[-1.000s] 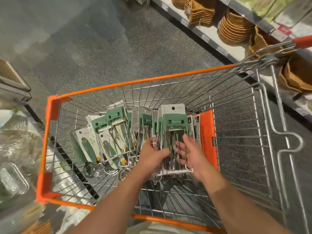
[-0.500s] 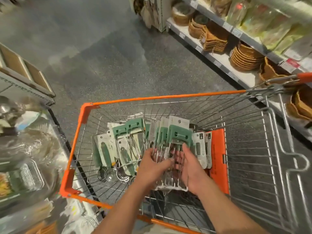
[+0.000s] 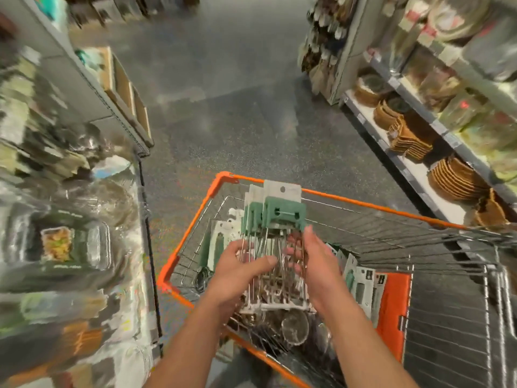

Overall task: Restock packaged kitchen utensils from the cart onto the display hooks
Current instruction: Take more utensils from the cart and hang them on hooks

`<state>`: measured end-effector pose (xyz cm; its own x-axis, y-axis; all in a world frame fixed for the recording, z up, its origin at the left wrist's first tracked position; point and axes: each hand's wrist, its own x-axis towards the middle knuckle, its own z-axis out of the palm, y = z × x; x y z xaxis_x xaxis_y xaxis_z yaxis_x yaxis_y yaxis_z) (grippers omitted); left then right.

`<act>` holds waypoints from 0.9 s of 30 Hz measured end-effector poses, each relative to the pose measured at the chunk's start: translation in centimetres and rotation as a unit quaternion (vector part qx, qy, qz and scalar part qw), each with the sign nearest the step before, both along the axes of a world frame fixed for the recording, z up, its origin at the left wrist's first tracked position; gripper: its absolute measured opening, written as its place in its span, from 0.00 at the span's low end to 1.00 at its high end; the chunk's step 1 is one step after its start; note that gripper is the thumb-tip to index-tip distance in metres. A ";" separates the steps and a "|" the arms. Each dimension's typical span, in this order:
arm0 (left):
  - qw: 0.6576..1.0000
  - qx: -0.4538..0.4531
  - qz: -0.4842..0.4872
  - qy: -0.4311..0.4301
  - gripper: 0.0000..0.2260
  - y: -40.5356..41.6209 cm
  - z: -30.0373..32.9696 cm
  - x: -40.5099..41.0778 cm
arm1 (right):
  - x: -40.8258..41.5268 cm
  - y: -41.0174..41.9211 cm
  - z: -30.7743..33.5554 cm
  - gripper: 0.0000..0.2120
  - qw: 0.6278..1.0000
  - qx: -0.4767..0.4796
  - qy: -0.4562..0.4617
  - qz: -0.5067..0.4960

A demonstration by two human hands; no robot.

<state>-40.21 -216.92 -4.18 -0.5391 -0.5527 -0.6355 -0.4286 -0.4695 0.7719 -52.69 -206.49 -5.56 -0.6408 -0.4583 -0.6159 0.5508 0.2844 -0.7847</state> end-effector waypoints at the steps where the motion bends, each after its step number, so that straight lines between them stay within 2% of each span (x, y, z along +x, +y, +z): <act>1: 1.000 -0.001 0.023 0.012 0.27 0.0 0.4 0.8 | 0.3 -0.9 0.5 0.18 1.000 -0.005 -0.001 0.011; 3: 0.996 -0.018 0.081 0.028 0.19 0.6 2.5 2.3 | 1.2 -3.0 1.3 0.18 0.997 -0.025 0.005 0.069; 6: 0.979 -0.020 0.195 0.050 0.18 1.8 4.8 5.5 | 3.5 -5.7 2.3 0.16 0.984 -0.064 0.026 0.165; 8: 0.955 -0.041 0.292 0.042 0.16 2.8 5.1 8.4 | 5.9 -7.2 3.3 0.13 0.965 -0.096 0.034 0.240; 9: 0.941 -0.053 0.332 0.042 0.20 3.3 5.5 10.1 | 7.6 -7.9 3.8 0.13 0.954 -0.109 0.039 0.278; 11: 0.918 -0.066 0.388 0.054 0.38 4.6 7.1 13.0 | 10.9 -8.8 4.6 0.14 0.931 -0.125 0.042 0.341; 16: 0.845 -0.098 0.525 0.032 0.40 9.1 8.8 22.4 | 21.3 -8.7 7.0 0.15 0.864 -0.148 0.026 0.481; 18: 0.806 -0.117 0.580 0.029 0.43 11.4 9.0 25.5 | 25.4 -7.6 8.2 0.15 0.839 -0.154 0.028 0.521; 19: 0.786 -0.123 0.605 0.033 0.42 12.6 9.2 27.1 | 27.4 -6.8 8.8 0.15 0.829 -0.153 0.030 0.538; 21: 0.757 -0.124 0.640 0.038 0.28 14.9 9.7 29.7 | 31.0 -5.3 9.8 0.17 0.810 -0.150 0.035 0.565; 22: 0.738 -0.127 0.661 0.041 0.28 16.3 9.7 31.3 | 33.0 -4.3 10.3 0.16 0.796 -0.151 0.038 0.585; 24: 0.706 -0.131 0.695 0.043 0.39 19.4 9.8 34.5 | 36.9 -1.9 11.3 0.16 0.765 -0.155 0.043 0.623; 25: 0.695 -0.129 0.706 0.042 0.37 21.0 9.6 36.2 | 38.8 -0.7 11.6 0.16 0.751 -0.160 0.052 0.638; 27: 0.670 -0.132 0.730 0.035 0.26 24.1 9.9 39.3 | 42.2 2.1 12.3 0.14 0.729 -0.176 0.071 0.658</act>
<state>-0.89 -192.83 5.72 0.6743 -0.6116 -0.4138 0.3806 -0.1924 0.9045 -10.48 -204.41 6.69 0.4492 -0.8474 -0.2830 -0.1112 0.2612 -0.9589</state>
